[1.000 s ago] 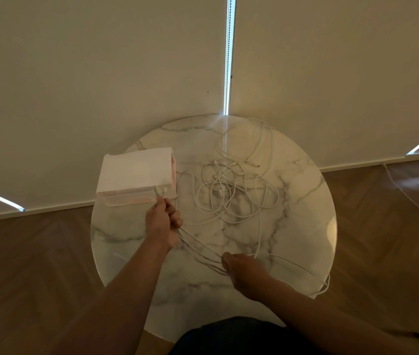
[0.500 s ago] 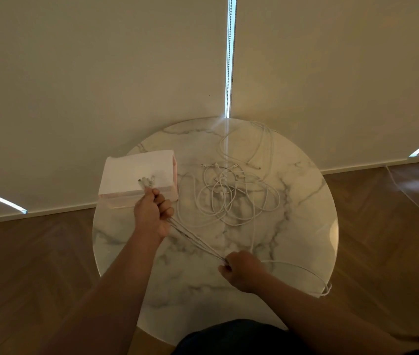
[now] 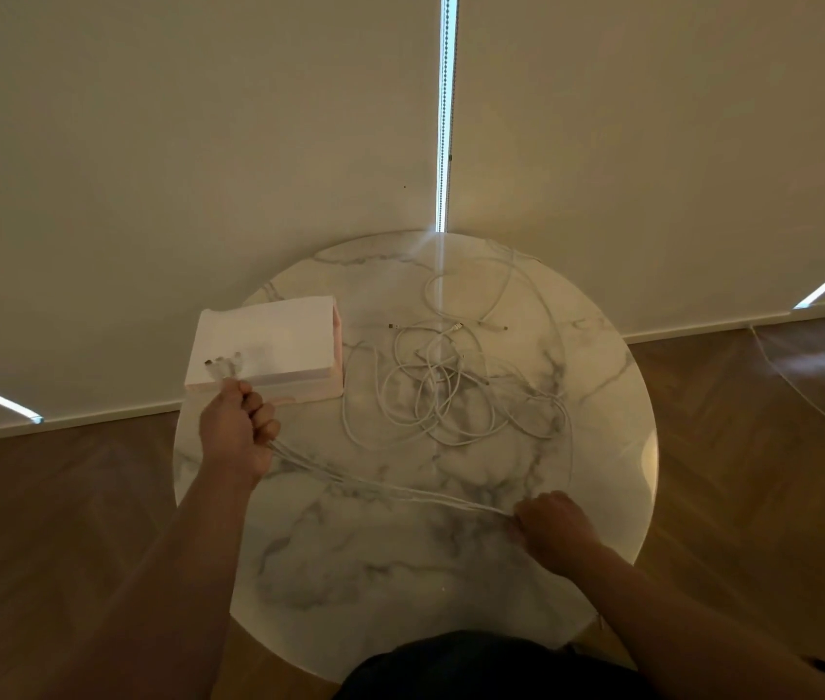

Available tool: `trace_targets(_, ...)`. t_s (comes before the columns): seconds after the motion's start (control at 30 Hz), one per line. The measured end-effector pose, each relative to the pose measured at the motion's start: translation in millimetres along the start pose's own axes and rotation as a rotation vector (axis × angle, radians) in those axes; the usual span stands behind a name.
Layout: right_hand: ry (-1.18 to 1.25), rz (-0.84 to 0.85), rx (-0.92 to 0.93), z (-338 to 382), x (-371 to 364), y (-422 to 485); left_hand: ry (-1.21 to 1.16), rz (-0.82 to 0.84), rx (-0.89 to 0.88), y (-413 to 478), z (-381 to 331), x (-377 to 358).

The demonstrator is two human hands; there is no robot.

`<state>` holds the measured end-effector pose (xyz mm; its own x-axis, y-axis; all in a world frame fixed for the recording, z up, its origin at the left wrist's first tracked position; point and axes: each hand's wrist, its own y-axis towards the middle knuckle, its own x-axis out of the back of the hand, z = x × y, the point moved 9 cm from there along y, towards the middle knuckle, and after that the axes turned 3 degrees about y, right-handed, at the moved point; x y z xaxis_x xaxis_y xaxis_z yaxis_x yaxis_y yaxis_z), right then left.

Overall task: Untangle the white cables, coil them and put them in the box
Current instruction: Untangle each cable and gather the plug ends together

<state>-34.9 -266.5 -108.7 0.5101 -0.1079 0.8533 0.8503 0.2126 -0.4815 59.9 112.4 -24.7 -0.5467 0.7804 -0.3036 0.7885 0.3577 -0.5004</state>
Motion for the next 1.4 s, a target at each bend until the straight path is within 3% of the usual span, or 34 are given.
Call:
trace_targets(0.23,0.058,-0.082,0.040,31,38,17,0.739,0.576,0.050,-66,60,-89)
trace_targets(0.4,0.124,-0.238,0.106,53,61,19,0.800,0.786,0.279,-101,135,-109)
trace_targets(0.83,0.166,-0.391,0.204,60,88,15,0.614,0.744,0.546,-118,162,-109)
trace_targets(1.07,0.167,-0.259,0.107,24,62,7,0.473,0.659,0.464,-88,121,-88)
trace_targets(1.2,0.257,-0.195,0.139,28,64,12,0.559,0.553,0.351,-76,112,-76)
trace_targets(1.4,0.245,-0.360,0.284,55,92,10,0.736,0.411,0.203,-72,111,-63)
